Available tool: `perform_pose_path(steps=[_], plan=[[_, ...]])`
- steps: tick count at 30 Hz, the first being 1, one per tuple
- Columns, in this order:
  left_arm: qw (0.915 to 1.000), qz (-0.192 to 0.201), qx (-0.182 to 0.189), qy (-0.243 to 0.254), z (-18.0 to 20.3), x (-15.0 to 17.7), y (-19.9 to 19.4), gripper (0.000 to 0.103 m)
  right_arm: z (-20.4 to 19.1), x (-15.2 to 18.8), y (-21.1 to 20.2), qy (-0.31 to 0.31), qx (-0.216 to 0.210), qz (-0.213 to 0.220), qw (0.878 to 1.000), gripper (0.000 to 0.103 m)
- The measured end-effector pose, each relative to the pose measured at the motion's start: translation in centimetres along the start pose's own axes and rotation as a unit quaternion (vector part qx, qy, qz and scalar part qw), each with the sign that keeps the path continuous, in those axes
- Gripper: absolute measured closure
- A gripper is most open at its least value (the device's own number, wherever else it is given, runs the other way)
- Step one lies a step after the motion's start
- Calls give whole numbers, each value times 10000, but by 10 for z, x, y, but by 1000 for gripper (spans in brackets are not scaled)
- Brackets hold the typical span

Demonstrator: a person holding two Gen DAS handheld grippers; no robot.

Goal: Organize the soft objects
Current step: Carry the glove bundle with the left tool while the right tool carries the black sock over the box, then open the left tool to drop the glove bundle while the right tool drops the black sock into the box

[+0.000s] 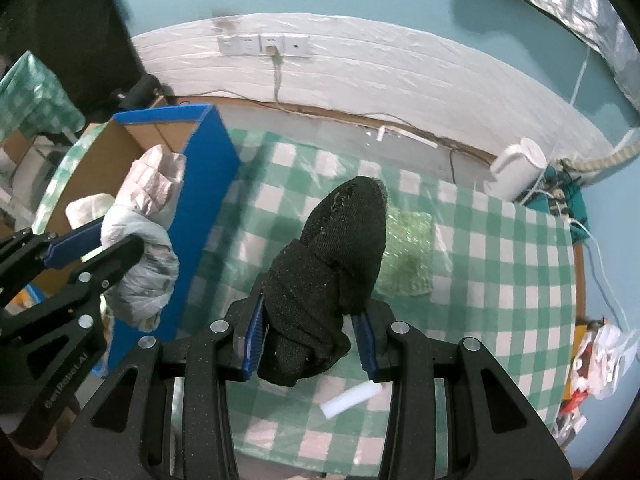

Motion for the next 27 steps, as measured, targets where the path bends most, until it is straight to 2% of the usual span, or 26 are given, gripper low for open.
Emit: perform_pose_path(steps=[14, 27], plan=[[9986, 138, -386, -330, -57, 10, -19, 77, -69, -20, 4, -519, -268, 26, 9983, 65], [9957, 32, -608, -704, -104, 26, -21, 77, -130, -28, 18, -905, -609, -63, 9940, 65]])
Point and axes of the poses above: each gripper's, at about its wrist camera, not at the fingertips, and y roughly the way its jaws point, z to its right, x to its underside, the point moved 2 cm from there along y, roughly the way its jaws point, and after that the axes turned 8 degrees about z, right-handed, at the moved point
